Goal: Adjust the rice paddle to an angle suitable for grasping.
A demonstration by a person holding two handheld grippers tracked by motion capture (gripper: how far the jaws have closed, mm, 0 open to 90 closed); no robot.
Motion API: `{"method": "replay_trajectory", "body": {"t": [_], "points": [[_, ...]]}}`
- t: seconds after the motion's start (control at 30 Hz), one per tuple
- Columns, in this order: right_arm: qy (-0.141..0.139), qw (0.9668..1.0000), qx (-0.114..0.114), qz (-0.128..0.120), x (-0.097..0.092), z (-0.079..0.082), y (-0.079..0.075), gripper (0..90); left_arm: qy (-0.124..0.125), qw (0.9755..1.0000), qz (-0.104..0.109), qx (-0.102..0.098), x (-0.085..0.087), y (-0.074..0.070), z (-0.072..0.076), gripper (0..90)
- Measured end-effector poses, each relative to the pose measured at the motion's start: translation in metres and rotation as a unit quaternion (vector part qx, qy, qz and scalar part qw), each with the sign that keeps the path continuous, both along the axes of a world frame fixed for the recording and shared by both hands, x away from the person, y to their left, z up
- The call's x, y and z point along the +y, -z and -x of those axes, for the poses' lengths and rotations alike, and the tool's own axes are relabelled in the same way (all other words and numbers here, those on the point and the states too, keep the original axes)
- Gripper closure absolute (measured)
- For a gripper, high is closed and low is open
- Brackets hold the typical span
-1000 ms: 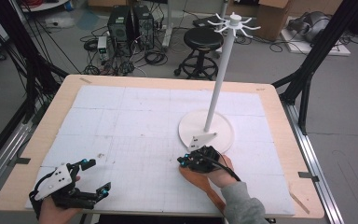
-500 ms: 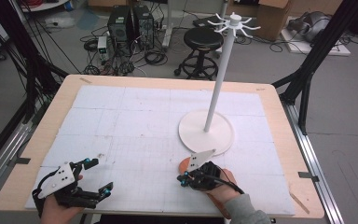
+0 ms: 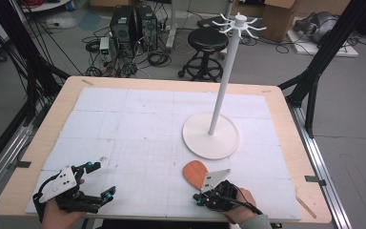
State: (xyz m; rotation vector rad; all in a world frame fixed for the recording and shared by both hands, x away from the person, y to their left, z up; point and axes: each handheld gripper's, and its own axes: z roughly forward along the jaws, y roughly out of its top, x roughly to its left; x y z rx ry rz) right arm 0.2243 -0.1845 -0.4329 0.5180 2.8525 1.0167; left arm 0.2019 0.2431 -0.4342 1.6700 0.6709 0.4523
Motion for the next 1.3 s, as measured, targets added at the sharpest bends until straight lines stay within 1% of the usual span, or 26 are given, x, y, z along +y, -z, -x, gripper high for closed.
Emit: {"method": "replay_trajectory", "body": {"t": [0.1, 0.13, 0.2, 0.23, 0.3, 0.43, 0.47, 0.5, 0.57, 0.6, 0.63, 0.67, 0.8, 0.9, 0.93, 0.97, 1.0, 1.03, 1.07, 1.1, 1.13, 1.17, 1.2, 1.23, 1.3], "points": [[0.019, 0.9998, -0.004, 0.002, -0.014, 0.004, 0.0, 89.9, 0.001, 1.0, -0.001, 0.0, 0.001, 0.0, 0.0, 3.4], [0.019, 0.9998, -0.004, 0.002, -0.014, 0.004, 0.0, 89.9, 0.0, 1.0, 0.0, 0.0, 0.001, 0.0, 0.0, 3.4], [0.033, 0.9995, 0.0, 0.0, -0.024, 0.005, 0.0, 89.9, 0.001, 1.0, -0.002, 0.0, 0.001, 0.0, 0.0, 3.4], [0.033, 0.9995, 0.0, 0.0, -0.024, 0.005, 0.0, 89.9, 0.002, 1.0, -0.003, 0.0, 0.001, 0.0, 0.0, 3.4], [0.043, 0.9991, 0.005, -0.004, -0.03, 0.004, 0.0, 90.0, 0.001, 1.0, -0.002, 0.0, 0.0, 0.0, 0.0, 3.4], [0.059, 0.9983, 0.001, -0.003, -0.041, 0.001, 0.0, 90.0, 0.002, 1.0, -0.004, 0.001, 0.0, 0.0, 0.0, 3.4], [0.069, 0.9976, 0.0, -0.004, -0.047, 0.0, 0.0, 90.0, 0.003, 1.0, -0.004, 0.001, 0.0, 0.0, 0.0, 3.4], [0.069, 0.9976, 0.0, -0.004, -0.047, 0.0, 0.0, 90.0, 0.003, 1.0, -0.004, 0.001, 0.0, 0.0, 0.0, 3.4], [0.084, 0.9965, -0.002, -0.003, -0.055, -0.002, 0.0, 90.0, 0.003, 1.0, -0.005, 0.001, -0.001, 0.001, 0.0, 3.4], [0.099, 0.995, -0.006, -0.003, -0.063, -0.005, 0.0, 90.0, 0.003, 1.0, -0.005, 0.001, -0.001, 0.001, 0.0, 3.4], [0.099, 0.995, -0.006, -0.003, -0.063, -0.005, 0.0, 90.0, 0.004, 1.0, -0.006, 0.003, -0.001, 0.001, 0.0, 3.4], [0.112, 0.9936, -0.009, -0.006, -0.07, -0.008, 0.001, 89.9, 0.004, 1.0, -0.006, 0.002, -0.001, 0.001, 0.0, 3.4], [0.121, 0.9926, -0.004, -0.012, -0.075, -0.011, 0.002, 90.0, 0.005, 1.0, -0.005, 0.002, -0.002, 0.001, 0.0, 3.4], [0.123, 0.9923, -0.004, -0.013, -0.074, -0.012, 0.001, 89.9, 0.005, 1.0, -0.006, 0.003, -0.002, 0.001, -0.001, 3.4], [0.125, 0.992, 0.0, -0.021, -0.074, -0.012, 0.001, 89.9, 0.005, 1.0, -0.005, 0.004, -0.002, 0.001, -0.001, 3.4], [0.122, 0.9917, 0.002, -0.04, -0.074, -0.013, -0.001, 90.0, 0.006, 1.0, -0.006, 0.003, -0.002, 0.001, -0.001, 3.4], [0.124, 0.9906, -0.003, -0.058, -0.071, -0.014, -0.004, 90.0, 0.005, 1.0, -0.004, 0.004, -0.003, 0.001, -0.001, 3.4], [0.125, 0.9896, -0.008, -0.07, -0.067, -0.015, -0.008, 89.9, 0.004, 1.0, -0.003, 0.003, -0.003, 0.001, -0.002, 3.4], [0.127, 0.9883, -0.018, -0.082, -0.062, -0.017, -0.011, 89.9, 0.004, 1.0, -0.002, 0.002, -0.003, 0.001, -0.002, 3.4], [0.133, 0.9868, -0.035, -0.086, -0.046, -0.025, -0.014, 89.9, 0.004, 1.0, 0.0, 0.002, -0.004, 0.0, -0.002, 3.4], [0.133, 0.9868, -0.035, -0.086, -0.046, -0.025, -0.014, 89.9, 0.004, 1.0, -0.001, 0.003, -0.004, 0.001, -0.002, 3.4], [0.132, 0.9873, -0.042, -0.078, -0.029, -0.033, -0.015, 89.9, 0.004, 1.0, -0.003, 0.002, -0.004, 0.001, -0.002, 3.4], [0.132, 0.9873, -0.042, -0.078, -0.029, -0.033, -0.015, 89.9, 0.004, 1.0, -0.004, 0.002, -0.004, 0.001, -0.002, 3.4], [0.131, 0.9877, -0.043, -0.073, -0.022, -0.037, -0.015, 89.9, 0.005, 1.0, -0.003, 0.002, -0.004, 0.001, -0.002, 3.4], [0.135, 0.9872, -0.046, -0.072, -0.011, -0.047, -0.013, 89.9, 0.005, 1.0, -0.004, 0.002, -0.004, 0.001, -0.003, 3.4]]}}
